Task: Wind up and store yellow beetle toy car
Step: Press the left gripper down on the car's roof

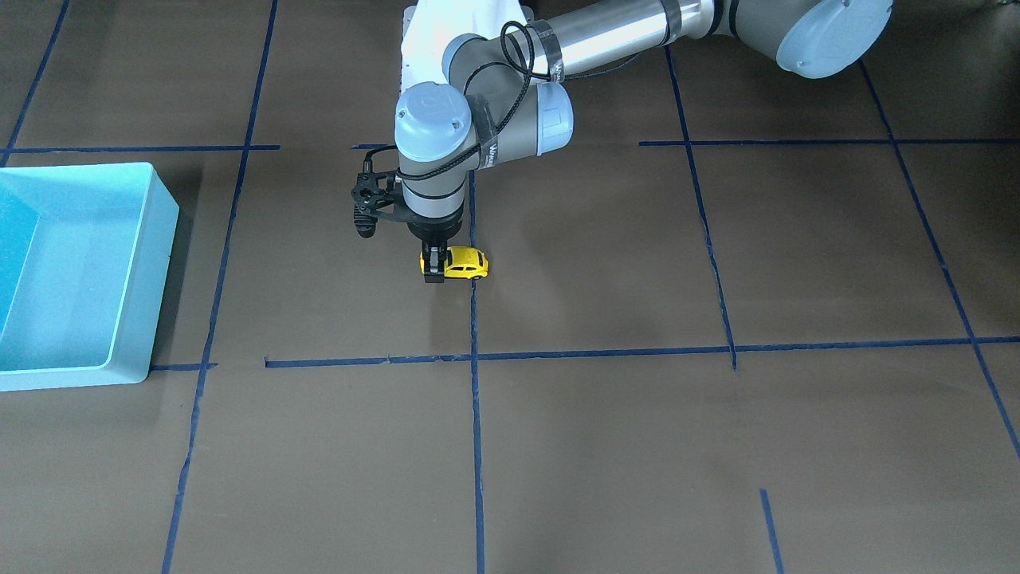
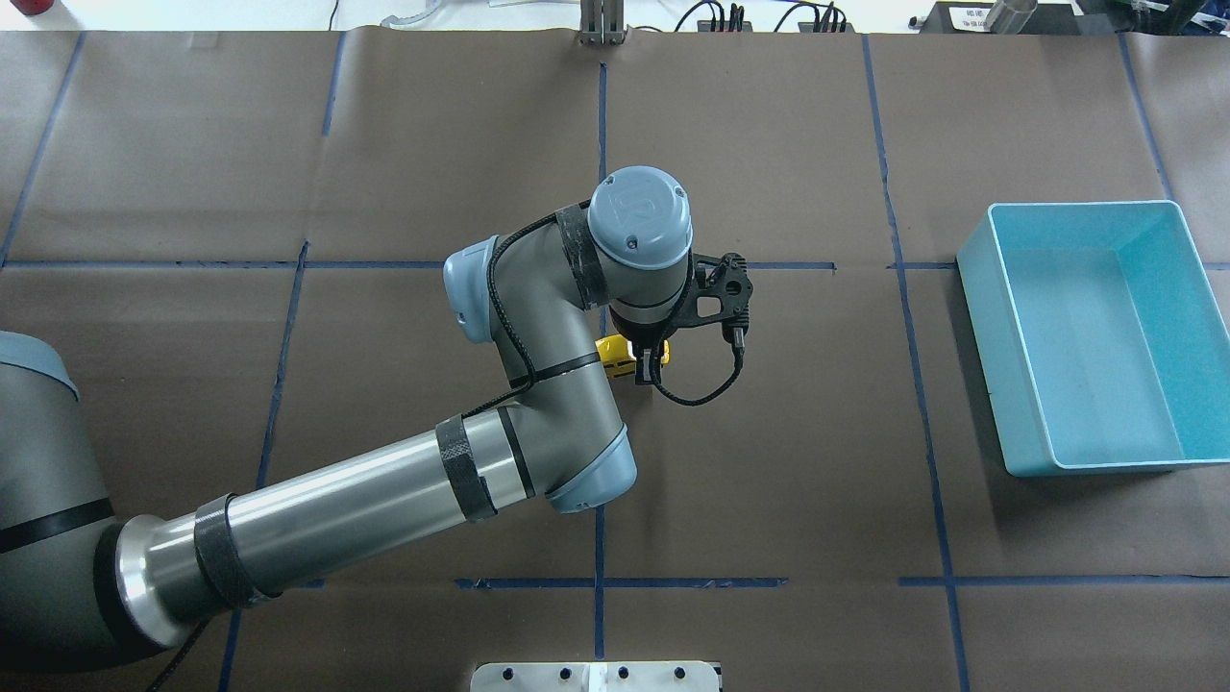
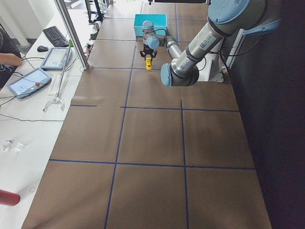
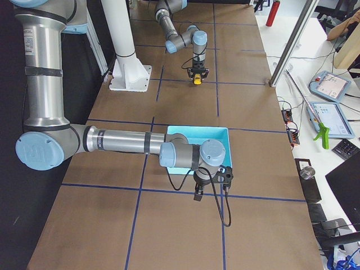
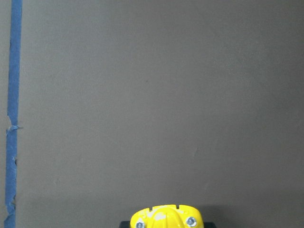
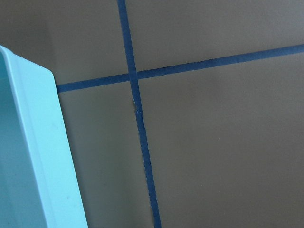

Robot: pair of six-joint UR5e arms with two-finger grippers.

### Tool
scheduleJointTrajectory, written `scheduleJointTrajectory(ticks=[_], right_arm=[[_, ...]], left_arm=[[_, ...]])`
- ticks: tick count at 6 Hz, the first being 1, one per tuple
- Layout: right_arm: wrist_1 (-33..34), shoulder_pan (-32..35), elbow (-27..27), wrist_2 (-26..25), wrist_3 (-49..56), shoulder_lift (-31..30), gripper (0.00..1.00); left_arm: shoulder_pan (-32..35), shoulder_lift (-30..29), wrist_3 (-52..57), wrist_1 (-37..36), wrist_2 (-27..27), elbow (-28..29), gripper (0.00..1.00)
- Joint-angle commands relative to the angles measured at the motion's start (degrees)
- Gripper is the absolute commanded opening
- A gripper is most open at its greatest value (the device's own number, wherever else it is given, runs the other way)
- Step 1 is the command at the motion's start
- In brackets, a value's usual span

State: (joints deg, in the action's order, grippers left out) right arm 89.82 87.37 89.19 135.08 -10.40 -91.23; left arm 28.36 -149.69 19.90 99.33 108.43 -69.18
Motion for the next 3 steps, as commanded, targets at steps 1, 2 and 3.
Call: scheduleJointTrajectory(ticks=[1,2,3], right_arm=[[0.0,0.0,-0.4,0.0,-0.1,0.0,1.00],[0.0,0.0,-0.4,0.0,-0.1,0.0,1.00],[0.0,0.0,-0.4,0.0,-0.1,0.0,1.00]], left_arm=[[-0.4,0.0,3.5,0.6,-3.2,0.0,0.00],[-0.3,0.0,3.8,0.5,-3.7,0.1,0.00],[-0.4,0.1,3.8,0.6,-4.0,0.5,0.00]])
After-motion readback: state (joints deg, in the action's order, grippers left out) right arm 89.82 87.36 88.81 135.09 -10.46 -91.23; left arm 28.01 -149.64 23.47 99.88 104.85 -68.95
